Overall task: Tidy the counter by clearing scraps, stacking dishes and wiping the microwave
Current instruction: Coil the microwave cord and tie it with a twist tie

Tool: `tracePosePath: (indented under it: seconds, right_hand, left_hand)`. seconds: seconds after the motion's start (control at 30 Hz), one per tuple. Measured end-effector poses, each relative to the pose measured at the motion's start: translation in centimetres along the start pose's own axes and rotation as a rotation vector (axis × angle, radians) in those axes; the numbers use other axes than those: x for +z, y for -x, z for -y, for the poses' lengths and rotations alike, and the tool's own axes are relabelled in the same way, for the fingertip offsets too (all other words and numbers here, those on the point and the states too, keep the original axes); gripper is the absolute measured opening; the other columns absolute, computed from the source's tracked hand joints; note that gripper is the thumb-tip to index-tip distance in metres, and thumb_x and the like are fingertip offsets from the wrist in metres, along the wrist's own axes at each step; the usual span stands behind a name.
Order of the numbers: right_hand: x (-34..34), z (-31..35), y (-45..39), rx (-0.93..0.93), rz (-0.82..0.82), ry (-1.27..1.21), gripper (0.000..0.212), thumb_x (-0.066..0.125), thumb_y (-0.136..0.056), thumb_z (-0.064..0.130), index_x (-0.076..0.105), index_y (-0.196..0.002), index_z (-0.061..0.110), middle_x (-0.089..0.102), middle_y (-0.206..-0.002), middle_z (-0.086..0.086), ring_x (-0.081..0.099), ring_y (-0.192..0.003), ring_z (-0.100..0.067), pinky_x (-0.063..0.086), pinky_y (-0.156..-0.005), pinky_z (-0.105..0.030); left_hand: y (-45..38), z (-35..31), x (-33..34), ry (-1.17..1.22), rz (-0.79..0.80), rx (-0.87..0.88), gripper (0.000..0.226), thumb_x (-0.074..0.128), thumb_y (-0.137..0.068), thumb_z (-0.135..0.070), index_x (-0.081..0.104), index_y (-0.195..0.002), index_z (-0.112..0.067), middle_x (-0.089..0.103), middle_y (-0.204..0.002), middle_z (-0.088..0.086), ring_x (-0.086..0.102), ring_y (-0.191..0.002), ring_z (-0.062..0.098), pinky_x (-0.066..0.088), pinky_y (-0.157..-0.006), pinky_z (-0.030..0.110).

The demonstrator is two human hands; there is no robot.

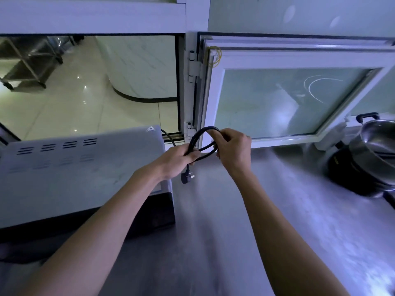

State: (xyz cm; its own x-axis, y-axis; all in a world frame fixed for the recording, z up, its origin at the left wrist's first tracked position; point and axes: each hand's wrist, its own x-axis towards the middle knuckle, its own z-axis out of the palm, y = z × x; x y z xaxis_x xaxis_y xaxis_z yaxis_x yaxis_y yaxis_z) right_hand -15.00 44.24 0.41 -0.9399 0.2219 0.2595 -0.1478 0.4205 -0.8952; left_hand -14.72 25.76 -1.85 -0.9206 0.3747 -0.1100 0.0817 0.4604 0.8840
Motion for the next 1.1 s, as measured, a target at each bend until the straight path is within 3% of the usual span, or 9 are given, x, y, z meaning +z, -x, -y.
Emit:
tracePosePath:
  seconds: [0.17,0.33,0.43,0.53,0.73,0.9,1.0,1.1]
  right_hand:
    - [0.4,-0.7,-1.6,0.119,-0.019,-0.137,0.037,0.074,-0.086,0.037,0.064,-0.062,0.011,0.062,-0.052,-0.007,0.058,-0.039,-0.022,0.047,-0.038,-0.028]
    - [0.0,-1.4,-3.4,0.117,-0.036,-0.181,0.033,0.071,-0.087,0.031,0.066,-0.066,0.007,0.062,-0.053,-0.010,0.060,-0.041,-0.023,0.049,-0.040,-0.029]
    - [-0.4,-1.5,-4.5,0.123,-0.045,-0.215,0.027,0.070,-0.087,0.027,0.068,-0.069,0.007,0.063,-0.058,-0.014,0.059,-0.042,-0.023,0.051,-0.041,-0.033]
    - [-0.7,-1.4,-5.3,0.135,-0.046,-0.261,0.020,0.069,-0.088,0.023,0.070,-0.073,0.009,0.066,-0.062,-0.010,0.057,-0.042,-0.020,0.047,-0.041,-0.027]
    - [-0.1,-0.6,-6.0,0.099,0.011,-0.253,0.018,0.068,-0.090,0.026,0.071,-0.080,0.012,0.066,-0.068,-0.012,0.057,-0.043,-0.018,0.049,-0.043,-0.029]
    - [0.2,0.5,-6.3,0.077,0.076,-0.261,0.017,0.072,-0.089,0.031,0.071,-0.095,0.015,0.065,-0.074,-0.009,0.060,-0.045,-0.019,0.053,-0.047,-0.032]
    - [0.0,1.3,-6.9,0.030,0.119,-0.254,0.021,0.075,-0.087,0.031,0.072,-0.101,0.015,0.069,-0.079,-0.001,0.064,-0.051,-0.021,0.055,-0.052,-0.030]
    - [-0.4,2.4,-8.0,-0.057,0.051,-0.216,0.017,0.070,-0.091,0.032,0.073,-0.096,0.016,0.071,-0.080,0.007,0.064,-0.053,-0.013,0.052,-0.050,-0.023]
  left_hand:
    - [-1.0,0.7,0.0,0.048,0.007,0.000,0.042,0.050,-0.094,-0.058,0.055,-0.084,-0.018,0.054,-0.075,-0.009,0.052,-0.075,0.014,0.040,-0.075,0.033]
    - [-1.8,1.1,0.4,0.129,-0.038,-0.046,0.047,0.048,-0.085,-0.073,0.058,-0.081,-0.027,0.057,-0.073,-0.009,0.053,-0.066,0.011,0.046,-0.056,0.014]
    - [-2.9,0.9,0.9,0.187,-0.058,-0.068,0.045,0.051,-0.085,-0.068,0.056,-0.081,-0.024,0.054,-0.072,-0.007,0.049,-0.064,0.016,0.046,-0.059,0.027]
    - [-3.9,0.7,1.5,0.152,-0.127,-0.030,0.037,0.048,-0.090,-0.058,0.052,-0.079,-0.023,0.047,-0.066,-0.013,0.043,-0.062,0.015,0.040,-0.063,0.037]
    - [-4.4,1.0,1.3,0.130,-0.221,-0.016,0.039,0.042,-0.093,-0.057,0.057,-0.094,-0.021,0.041,-0.059,-0.019,0.037,-0.053,0.004,0.033,-0.055,0.028]
    - [-3.8,0.6,0.4,0.160,-0.247,-0.009,0.034,0.041,-0.091,-0.061,0.055,-0.076,-0.033,0.041,-0.061,-0.018,0.033,-0.048,0.004,0.028,-0.051,0.030]
    - [-3.5,0.4,-0.2,0.248,-0.263,-0.026,0.039,0.042,-0.091,-0.058,0.048,-0.073,-0.024,0.035,-0.070,-0.001,0.026,-0.047,0.009,0.025,-0.048,0.029]
    - [-3.3,0.0,-0.7,0.304,-0.277,-0.021,0.039,0.041,-0.101,-0.047,0.044,-0.072,-0.020,0.034,-0.068,-0.001,0.024,-0.052,0.013,0.024,-0.050,0.030]
